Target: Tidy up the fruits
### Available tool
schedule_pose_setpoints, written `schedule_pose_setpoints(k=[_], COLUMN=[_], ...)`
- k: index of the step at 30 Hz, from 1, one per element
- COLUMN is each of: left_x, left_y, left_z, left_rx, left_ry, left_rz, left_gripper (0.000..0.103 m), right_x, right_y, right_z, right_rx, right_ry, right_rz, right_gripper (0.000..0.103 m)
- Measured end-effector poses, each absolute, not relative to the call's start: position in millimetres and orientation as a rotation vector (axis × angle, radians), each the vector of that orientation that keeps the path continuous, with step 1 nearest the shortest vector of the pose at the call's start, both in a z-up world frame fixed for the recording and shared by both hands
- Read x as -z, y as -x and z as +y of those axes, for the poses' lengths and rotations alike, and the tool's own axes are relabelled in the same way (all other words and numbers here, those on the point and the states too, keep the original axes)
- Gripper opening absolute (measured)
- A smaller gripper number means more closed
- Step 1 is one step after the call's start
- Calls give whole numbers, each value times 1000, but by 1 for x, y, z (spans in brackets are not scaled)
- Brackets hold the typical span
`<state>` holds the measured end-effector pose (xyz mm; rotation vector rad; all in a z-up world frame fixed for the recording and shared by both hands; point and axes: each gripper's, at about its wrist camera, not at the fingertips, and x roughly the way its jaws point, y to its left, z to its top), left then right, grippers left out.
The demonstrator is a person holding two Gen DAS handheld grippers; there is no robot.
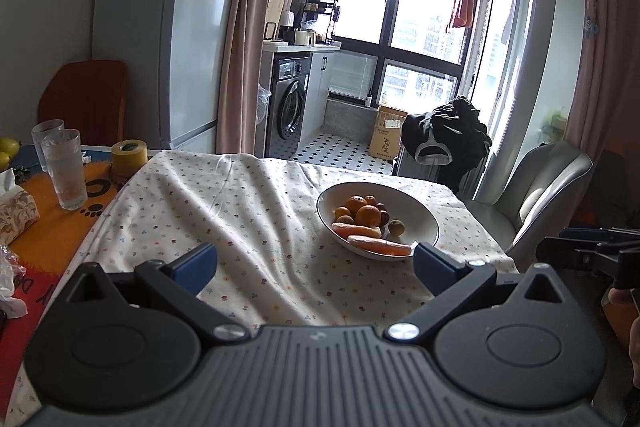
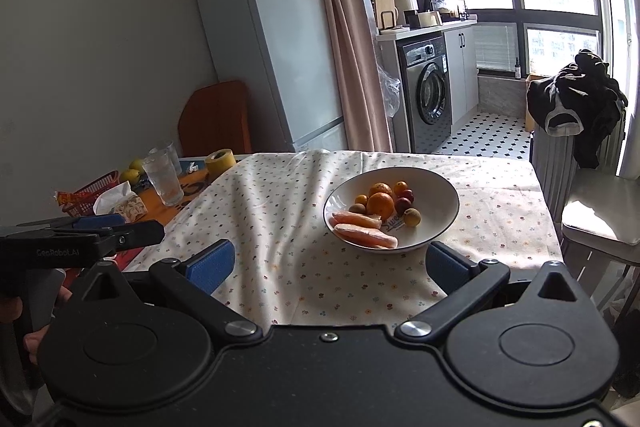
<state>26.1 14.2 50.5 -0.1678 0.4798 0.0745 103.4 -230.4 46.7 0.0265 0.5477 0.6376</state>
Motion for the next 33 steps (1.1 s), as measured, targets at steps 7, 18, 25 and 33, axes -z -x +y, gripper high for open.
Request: schedule_pose_setpoints(k=[7, 18, 25, 33], left_x=[-53, -52, -51, -49], left_y=[-25, -24, -25, -27], left_z=[17, 19, 19, 18], left_rx=[-73, -73, -71, -69], left_ry=[163, 172, 170, 168], left_rz=[481, 480, 486, 492], left_gripper=[103, 103, 103, 103], right_x=[-47, -49, -48, -47], right_y=[-102, -101, -102, -102], right_z=[-230, -231, -232, -232], right_rx=[-640, -641, -640, -640], right_ry=[-27, -28, -30, -26], right_rz=[545, 539, 544, 542], right_gripper=[103, 103, 103, 103])
